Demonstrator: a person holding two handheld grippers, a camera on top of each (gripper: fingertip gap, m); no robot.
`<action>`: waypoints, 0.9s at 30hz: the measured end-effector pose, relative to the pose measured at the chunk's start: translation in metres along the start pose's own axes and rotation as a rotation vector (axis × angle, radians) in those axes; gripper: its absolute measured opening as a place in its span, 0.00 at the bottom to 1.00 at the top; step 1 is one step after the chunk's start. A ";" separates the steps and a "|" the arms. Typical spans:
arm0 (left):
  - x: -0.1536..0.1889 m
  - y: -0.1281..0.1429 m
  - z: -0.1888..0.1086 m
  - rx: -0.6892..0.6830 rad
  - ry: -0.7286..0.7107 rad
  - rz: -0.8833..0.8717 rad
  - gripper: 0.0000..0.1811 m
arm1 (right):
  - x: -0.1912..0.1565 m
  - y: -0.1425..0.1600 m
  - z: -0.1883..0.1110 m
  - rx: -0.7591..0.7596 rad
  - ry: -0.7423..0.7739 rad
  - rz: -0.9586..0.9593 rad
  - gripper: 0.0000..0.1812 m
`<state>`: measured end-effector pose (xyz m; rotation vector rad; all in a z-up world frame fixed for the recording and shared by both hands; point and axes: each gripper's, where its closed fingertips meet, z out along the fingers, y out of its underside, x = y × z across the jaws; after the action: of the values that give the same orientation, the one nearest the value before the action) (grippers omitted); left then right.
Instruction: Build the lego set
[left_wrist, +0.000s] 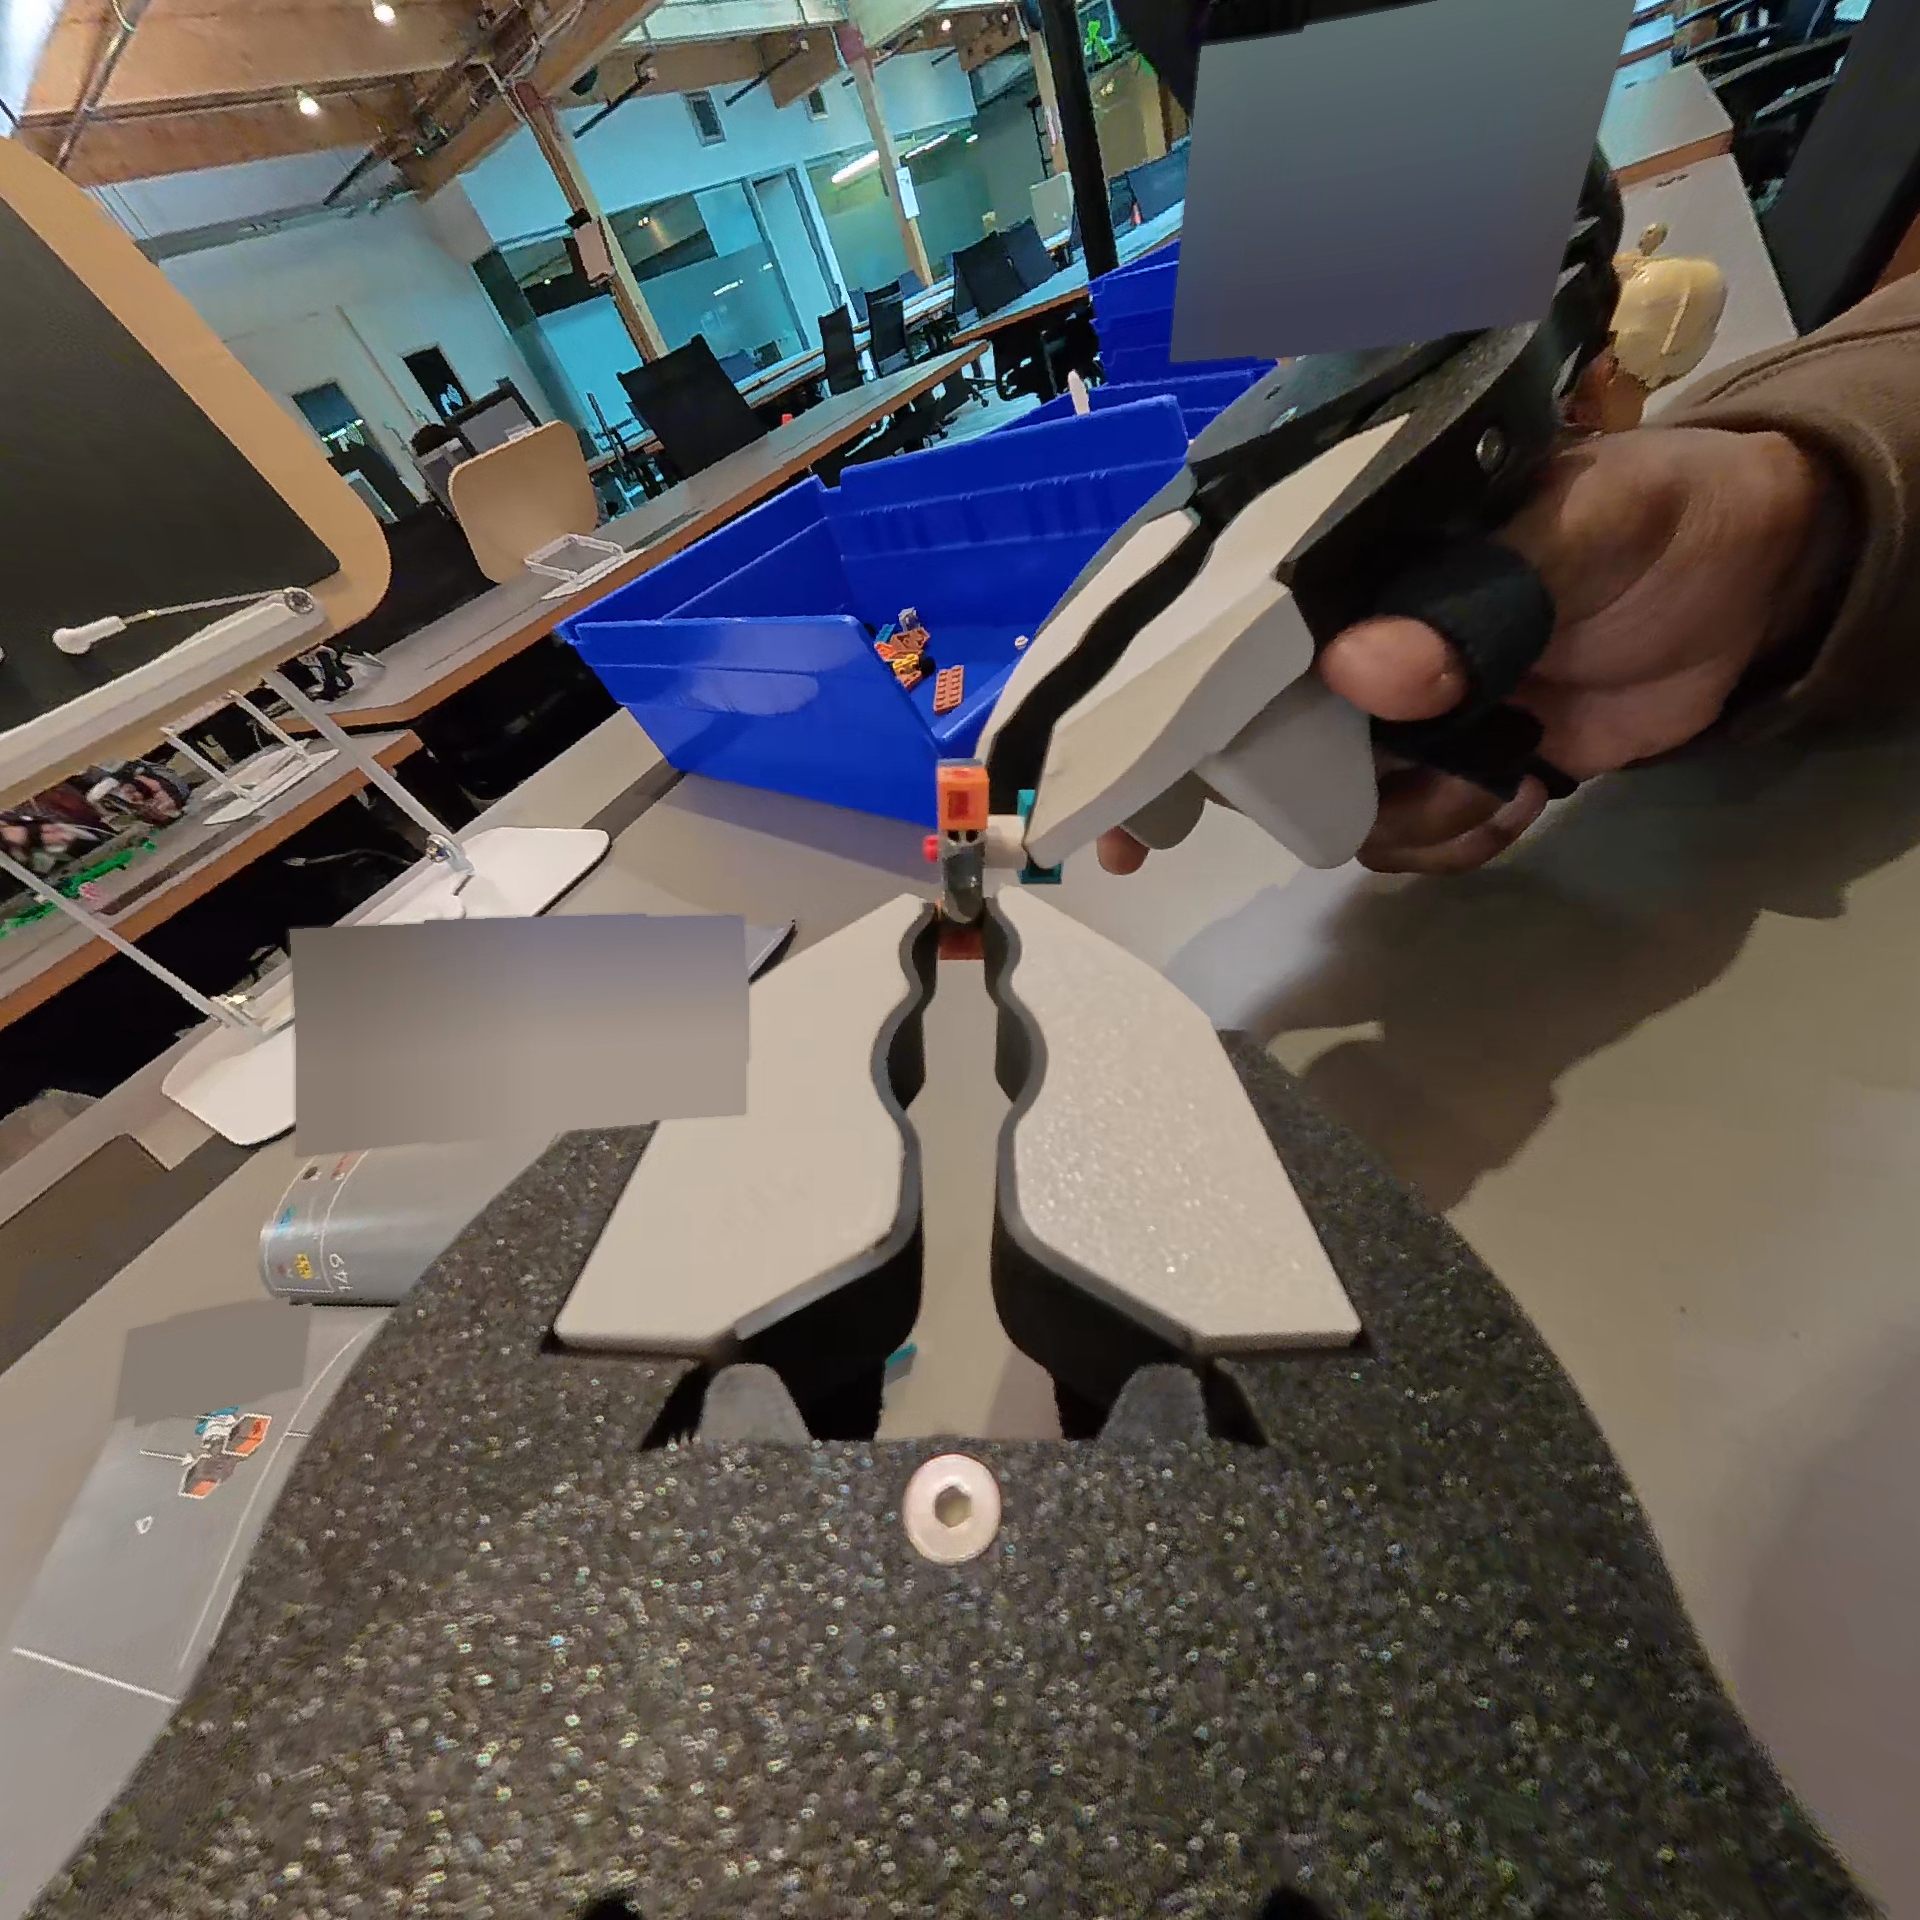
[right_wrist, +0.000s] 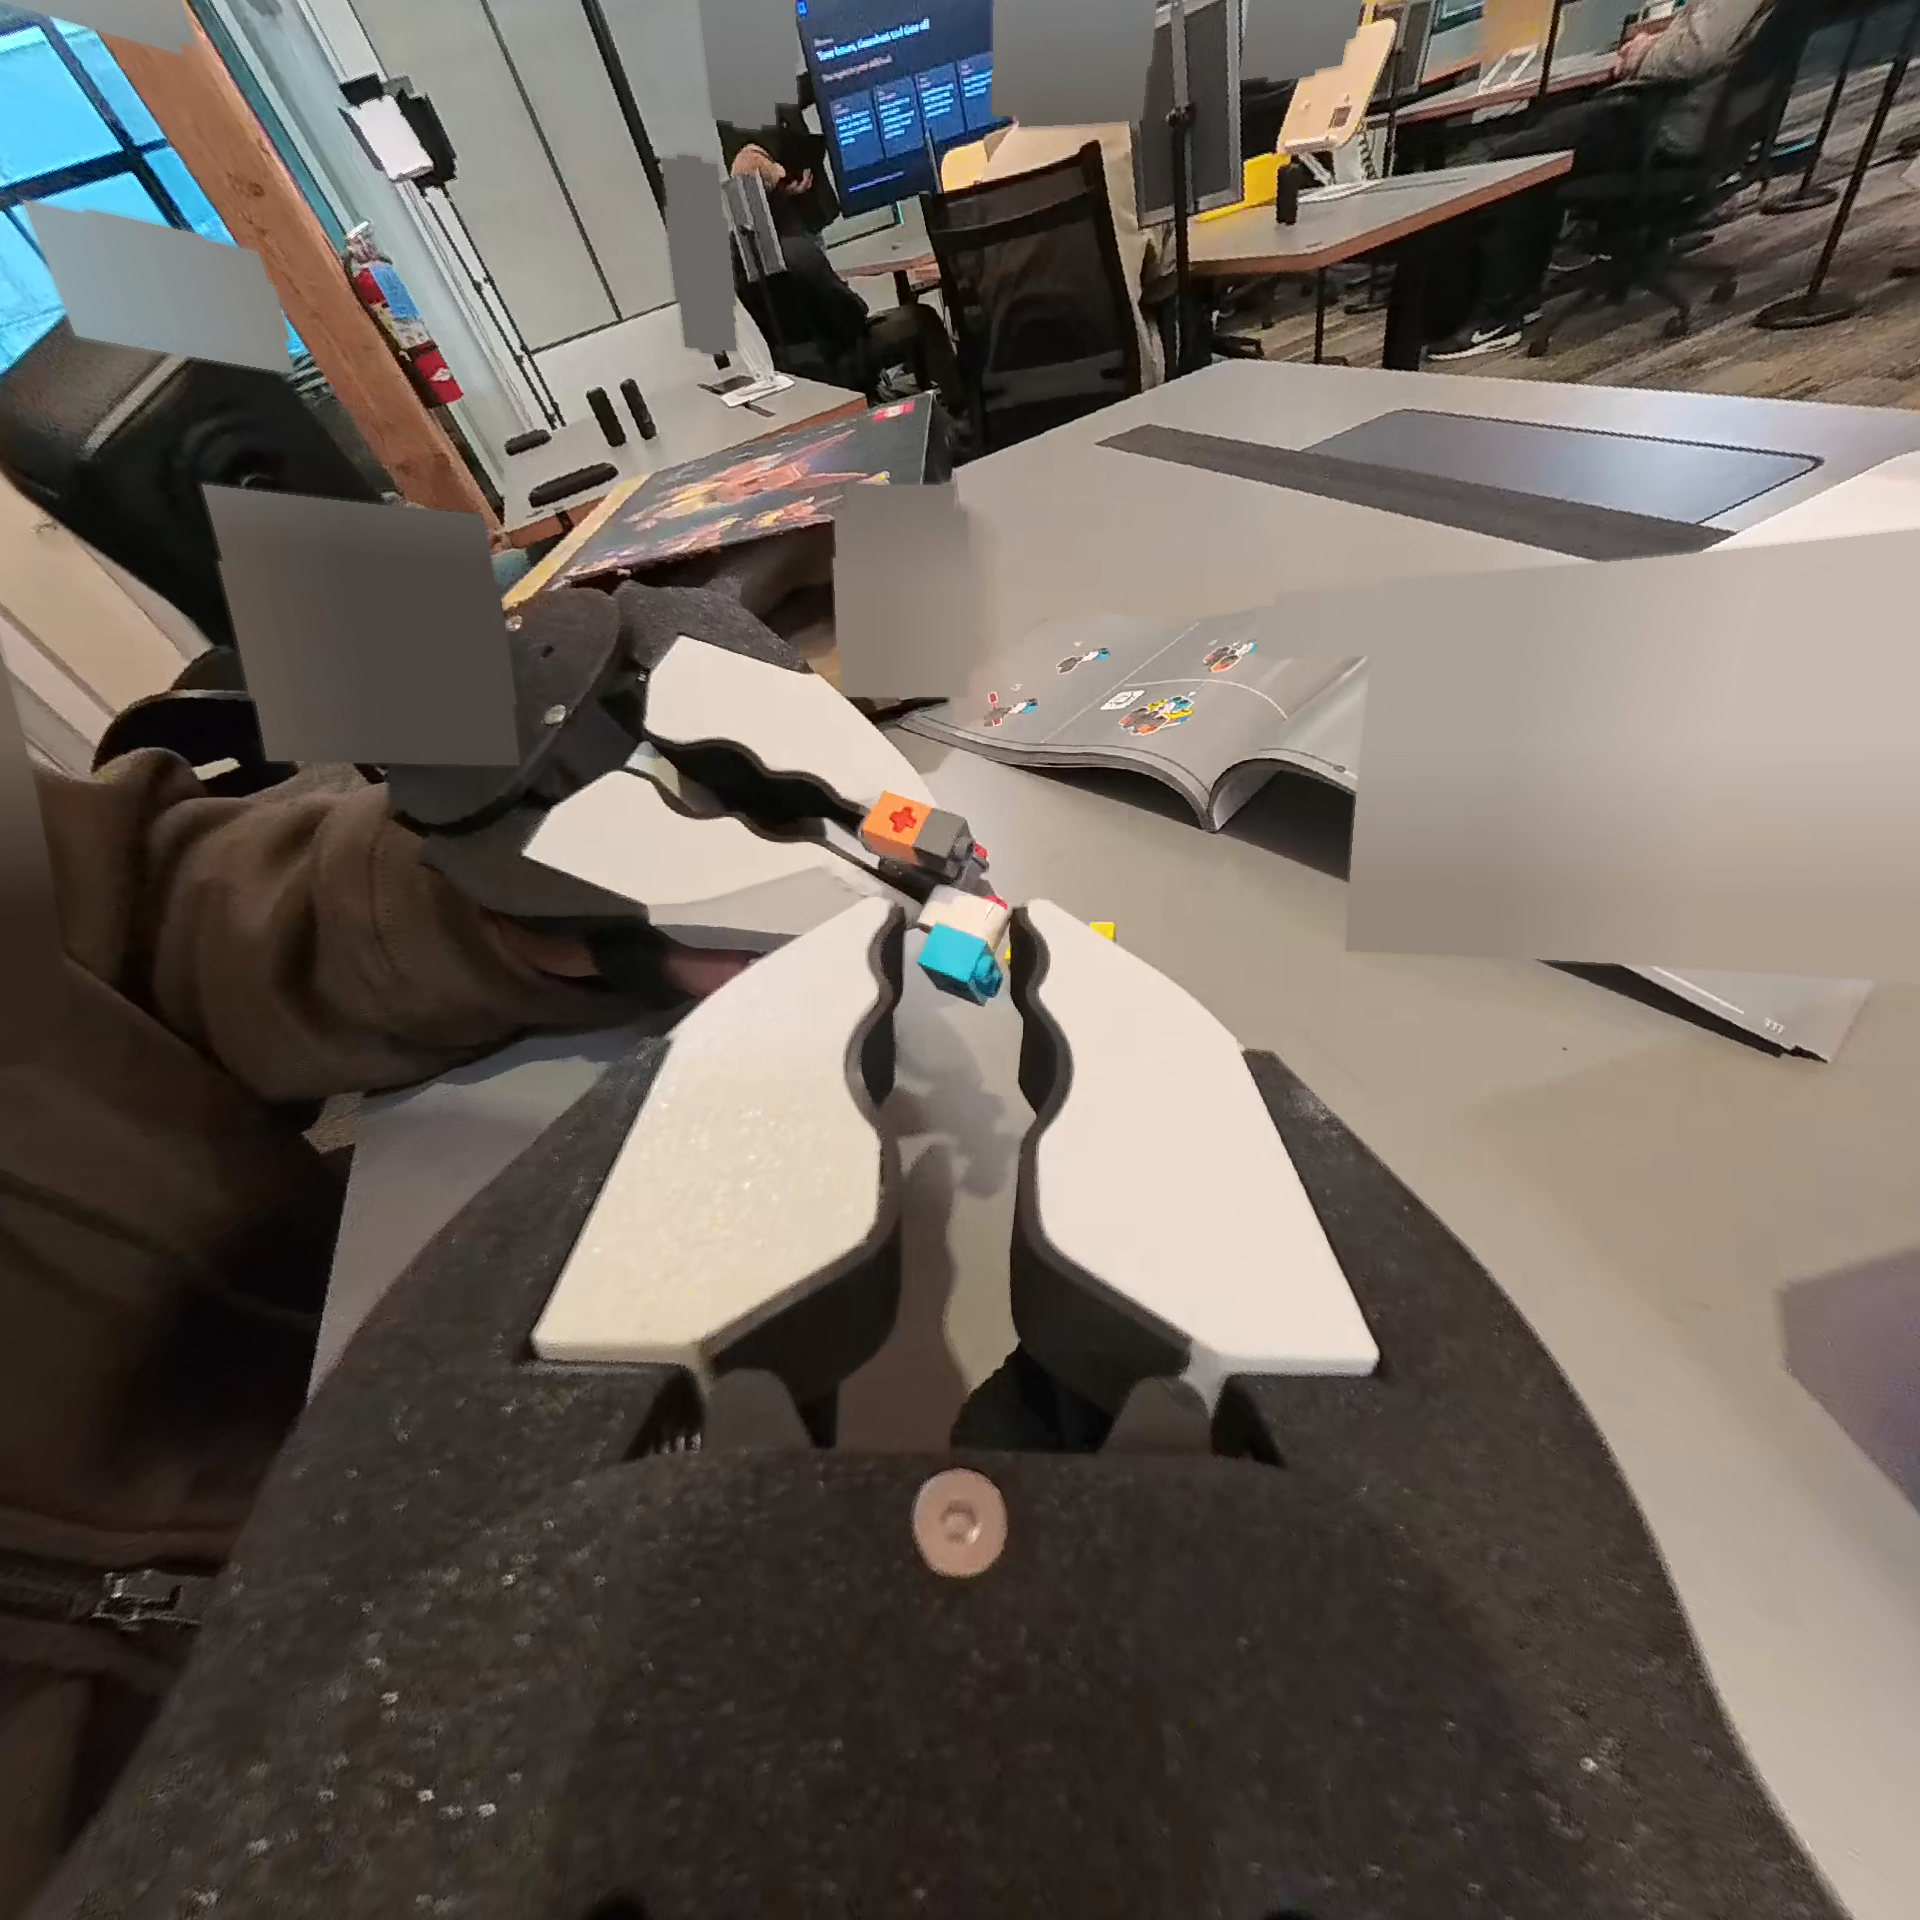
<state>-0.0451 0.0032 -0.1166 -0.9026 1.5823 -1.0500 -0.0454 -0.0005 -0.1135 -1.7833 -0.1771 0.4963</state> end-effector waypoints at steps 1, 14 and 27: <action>0.000 0.000 0.000 0.002 -0.005 0.012 0.04 | -0.001 0.000 0.000 -0.004 -0.003 0.000 0.11; 0.004 -0.002 0.001 0.006 -0.036 0.134 0.05 | 0.000 0.003 0.000 -0.028 0.025 -0.091 0.09; 0.002 -0.010 -0.003 0.043 -0.084 0.250 0.07 | -0.003 0.003 0.000 -0.048 0.056 -0.194 0.09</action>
<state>-0.0483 -0.0015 -0.1079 -0.6902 1.5506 -0.8553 -0.0488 -0.0024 -0.1151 -1.8031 -0.3223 0.3049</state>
